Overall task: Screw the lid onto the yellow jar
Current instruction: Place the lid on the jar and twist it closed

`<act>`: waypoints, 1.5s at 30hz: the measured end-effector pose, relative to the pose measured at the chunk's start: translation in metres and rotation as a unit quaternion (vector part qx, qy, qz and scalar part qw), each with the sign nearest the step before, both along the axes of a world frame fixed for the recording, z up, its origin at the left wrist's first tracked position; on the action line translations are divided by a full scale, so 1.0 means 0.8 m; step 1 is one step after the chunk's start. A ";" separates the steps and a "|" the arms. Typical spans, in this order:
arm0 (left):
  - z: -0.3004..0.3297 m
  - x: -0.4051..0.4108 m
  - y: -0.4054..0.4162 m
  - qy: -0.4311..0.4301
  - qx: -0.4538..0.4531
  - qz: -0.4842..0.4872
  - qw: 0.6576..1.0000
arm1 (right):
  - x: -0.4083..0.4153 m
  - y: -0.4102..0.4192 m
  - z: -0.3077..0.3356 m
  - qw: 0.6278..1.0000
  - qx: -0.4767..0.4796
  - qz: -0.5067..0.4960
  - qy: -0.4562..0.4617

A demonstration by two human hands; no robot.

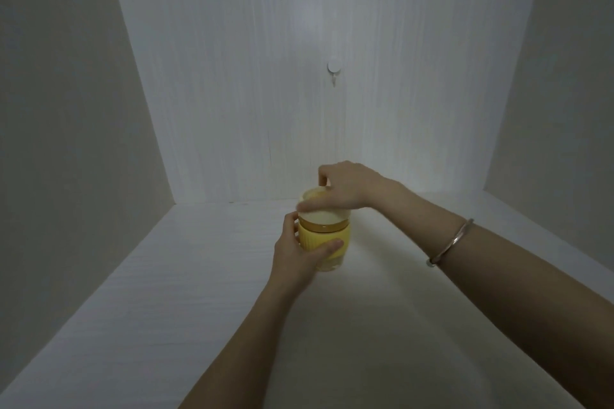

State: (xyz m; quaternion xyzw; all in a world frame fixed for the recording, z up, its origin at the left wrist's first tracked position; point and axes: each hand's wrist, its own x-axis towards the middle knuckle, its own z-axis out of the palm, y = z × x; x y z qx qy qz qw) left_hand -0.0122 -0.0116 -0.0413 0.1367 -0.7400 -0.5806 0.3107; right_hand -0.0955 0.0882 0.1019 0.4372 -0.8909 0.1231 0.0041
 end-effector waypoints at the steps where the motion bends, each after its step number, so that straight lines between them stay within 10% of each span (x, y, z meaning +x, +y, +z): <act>1: 0.001 0.000 0.000 -0.002 0.000 -0.001 1.000 | 0.005 -0.004 -0.008 0.997 0.008 -0.025 0.072; 6: 0.002 0.001 -0.001 -0.006 0.004 0.001 1.000 | 0.014 -0.008 -0.012 0.982 -0.010 -0.077 0.173; 13: 0.002 0.002 0.000 -0.001 0.007 -0.006 1.000 | -0.004 0.012 0.013 0.981 -0.001 0.086 -0.175; 23: 0.007 0.004 0.000 -0.011 0.020 -0.020 1.000 | 0.020 -0.013 -0.017 0.995 0.041 -0.046 0.083; 29: 0.011 0.007 0.003 -0.003 0.023 -0.023 0.999 | 0.001 0.006 -0.019 0.992 0.009 0.097 -0.078; 45: 0.012 0.001 0.014 -0.009 -0.024 0.036 0.999 | 0.010 -0.014 -0.069 0.973 -0.231 0.019 0.012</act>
